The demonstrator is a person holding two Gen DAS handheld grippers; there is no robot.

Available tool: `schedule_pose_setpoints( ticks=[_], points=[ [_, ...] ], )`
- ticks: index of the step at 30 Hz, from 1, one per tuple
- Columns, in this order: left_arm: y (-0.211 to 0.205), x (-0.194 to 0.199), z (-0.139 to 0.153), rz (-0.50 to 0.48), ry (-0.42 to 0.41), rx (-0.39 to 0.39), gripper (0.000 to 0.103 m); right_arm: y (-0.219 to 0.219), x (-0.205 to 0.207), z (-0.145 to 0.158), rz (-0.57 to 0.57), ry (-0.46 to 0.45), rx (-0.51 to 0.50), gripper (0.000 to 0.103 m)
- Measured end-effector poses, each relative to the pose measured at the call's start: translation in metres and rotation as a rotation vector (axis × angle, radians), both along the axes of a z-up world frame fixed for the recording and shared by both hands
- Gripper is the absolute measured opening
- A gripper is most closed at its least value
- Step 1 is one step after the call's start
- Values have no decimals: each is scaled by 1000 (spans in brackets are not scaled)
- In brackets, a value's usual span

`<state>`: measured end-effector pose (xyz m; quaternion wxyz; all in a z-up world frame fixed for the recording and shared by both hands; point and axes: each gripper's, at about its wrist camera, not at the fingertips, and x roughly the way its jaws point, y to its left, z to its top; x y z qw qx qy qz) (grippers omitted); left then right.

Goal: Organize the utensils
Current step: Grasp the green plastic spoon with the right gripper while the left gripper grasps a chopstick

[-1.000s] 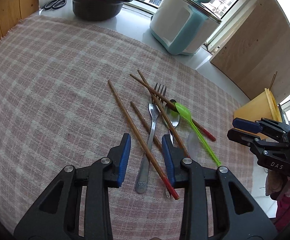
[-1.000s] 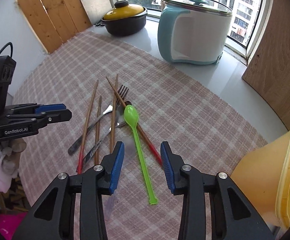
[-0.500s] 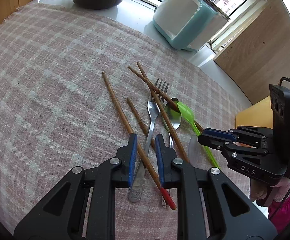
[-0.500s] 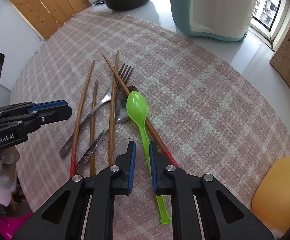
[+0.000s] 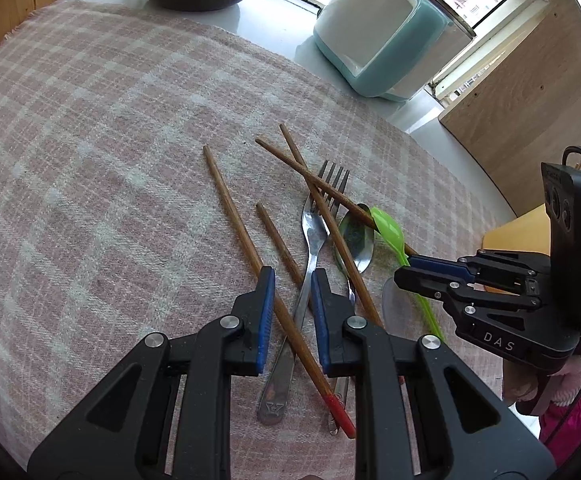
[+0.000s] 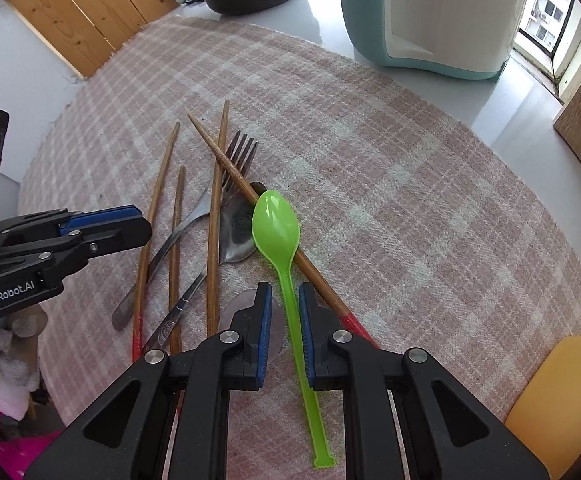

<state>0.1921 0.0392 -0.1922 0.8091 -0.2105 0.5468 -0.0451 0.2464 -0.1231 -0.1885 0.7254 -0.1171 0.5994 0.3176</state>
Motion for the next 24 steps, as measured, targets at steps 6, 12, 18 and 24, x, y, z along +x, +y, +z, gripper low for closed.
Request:
schedule_pose_setpoints(
  ticks=[6,12,18,24],
  points=[
    [5,6,-7,24,13,13,17,8,4,-3,18,-11,-21,12],
    [11,12,-16,44,19,26,12,16,7,-7,33,-15,-32,12],
    [16,13,-17,64,15,16,4,16,9,-6,20,-19,-20,7],
    [17,4,-11,67,1,20,4,4,6,3,-2,-30,15,7]
  ],
)
